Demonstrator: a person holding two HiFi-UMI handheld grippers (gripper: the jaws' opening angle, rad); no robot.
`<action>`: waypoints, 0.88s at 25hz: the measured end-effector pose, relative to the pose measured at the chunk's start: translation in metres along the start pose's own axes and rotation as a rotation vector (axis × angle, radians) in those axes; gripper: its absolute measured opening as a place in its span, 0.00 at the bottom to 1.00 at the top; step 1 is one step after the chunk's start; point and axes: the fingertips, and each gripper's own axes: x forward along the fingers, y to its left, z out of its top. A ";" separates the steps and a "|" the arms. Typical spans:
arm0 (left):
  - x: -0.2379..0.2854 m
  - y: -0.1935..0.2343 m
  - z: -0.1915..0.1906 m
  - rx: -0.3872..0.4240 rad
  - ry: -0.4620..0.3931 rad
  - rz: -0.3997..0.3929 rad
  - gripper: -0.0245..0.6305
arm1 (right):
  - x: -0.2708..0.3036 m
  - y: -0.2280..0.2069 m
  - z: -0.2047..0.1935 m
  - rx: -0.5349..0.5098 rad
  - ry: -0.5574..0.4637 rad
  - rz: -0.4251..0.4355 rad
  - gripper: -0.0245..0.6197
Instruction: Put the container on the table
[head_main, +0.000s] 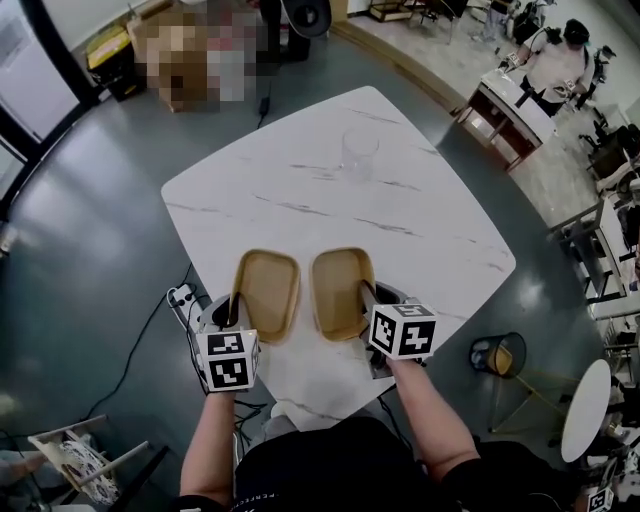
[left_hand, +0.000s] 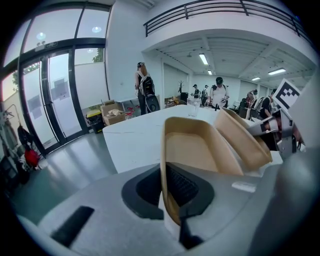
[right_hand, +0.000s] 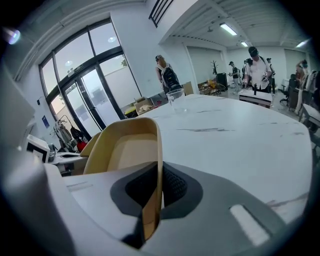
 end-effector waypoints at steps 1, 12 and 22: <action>0.003 0.001 0.001 -0.002 0.002 0.003 0.04 | 0.004 -0.001 0.001 -0.001 0.005 0.002 0.05; 0.020 0.004 0.004 -0.031 0.024 -0.007 0.05 | 0.027 -0.008 0.007 0.004 0.021 -0.006 0.05; 0.024 0.009 0.008 -0.059 0.001 -0.023 0.15 | 0.031 -0.005 0.018 0.017 -0.032 0.002 0.17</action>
